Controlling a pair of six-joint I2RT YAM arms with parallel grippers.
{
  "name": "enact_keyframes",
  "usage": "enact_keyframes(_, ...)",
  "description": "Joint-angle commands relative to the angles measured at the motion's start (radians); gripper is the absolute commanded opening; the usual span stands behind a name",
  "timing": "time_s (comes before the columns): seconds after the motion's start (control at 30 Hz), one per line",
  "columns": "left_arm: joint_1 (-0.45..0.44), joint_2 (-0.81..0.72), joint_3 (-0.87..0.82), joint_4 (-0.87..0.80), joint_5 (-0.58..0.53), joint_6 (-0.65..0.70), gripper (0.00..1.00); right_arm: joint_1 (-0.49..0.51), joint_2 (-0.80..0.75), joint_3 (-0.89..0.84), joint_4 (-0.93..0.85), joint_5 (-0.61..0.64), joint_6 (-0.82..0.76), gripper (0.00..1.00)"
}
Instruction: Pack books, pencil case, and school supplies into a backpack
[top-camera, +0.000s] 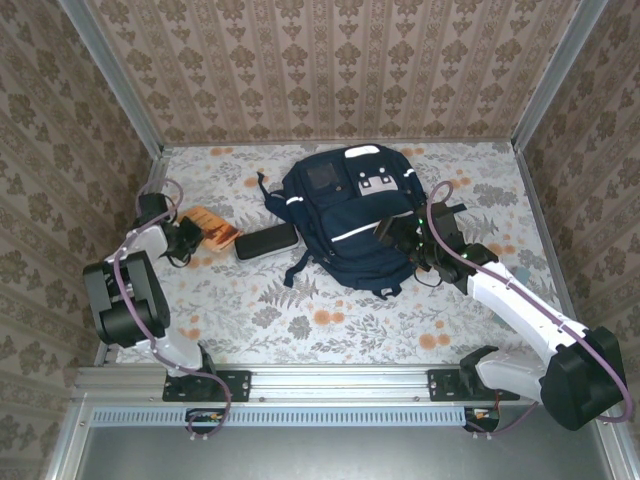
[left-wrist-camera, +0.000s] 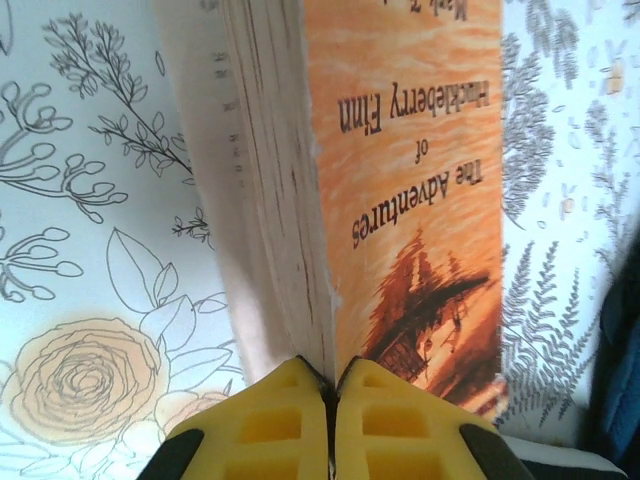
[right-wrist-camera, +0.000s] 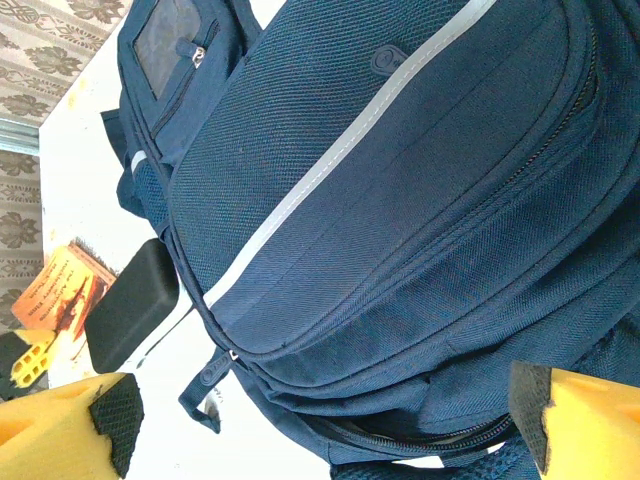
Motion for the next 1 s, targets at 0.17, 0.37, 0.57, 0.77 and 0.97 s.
enact_keyframes(0.17, -0.03, -0.18, 0.025, -0.004, -0.062, 0.084, 0.0, 0.011, 0.018, 0.039, 0.019, -0.007, -0.008, 0.97)
enact_keyframes(0.37, -0.098, -0.283, 0.046, -0.012, -0.138, 0.148, 0.0, 0.014, 0.022, 0.04, 0.024, -0.012, -0.007, 0.97)
enact_keyframes(0.57, -0.231, -0.332, 0.125, -0.038, -0.005, 0.219, 0.0, 0.014, 0.036, 0.074, 0.026, -0.036, -0.081, 0.98)
enact_keyframes(0.77, -0.356, -0.31, 0.235, -0.077, 0.204, 0.256, 0.0, 0.013, 0.101, 0.149, 0.065, -0.215, -0.193, 0.98)
enact_keyframes(0.97, -0.505, -0.266, 0.246, -0.023, 0.302, 0.202, 0.0, 0.014, 0.198, 0.203, 0.13, -0.428, -0.189, 0.97)
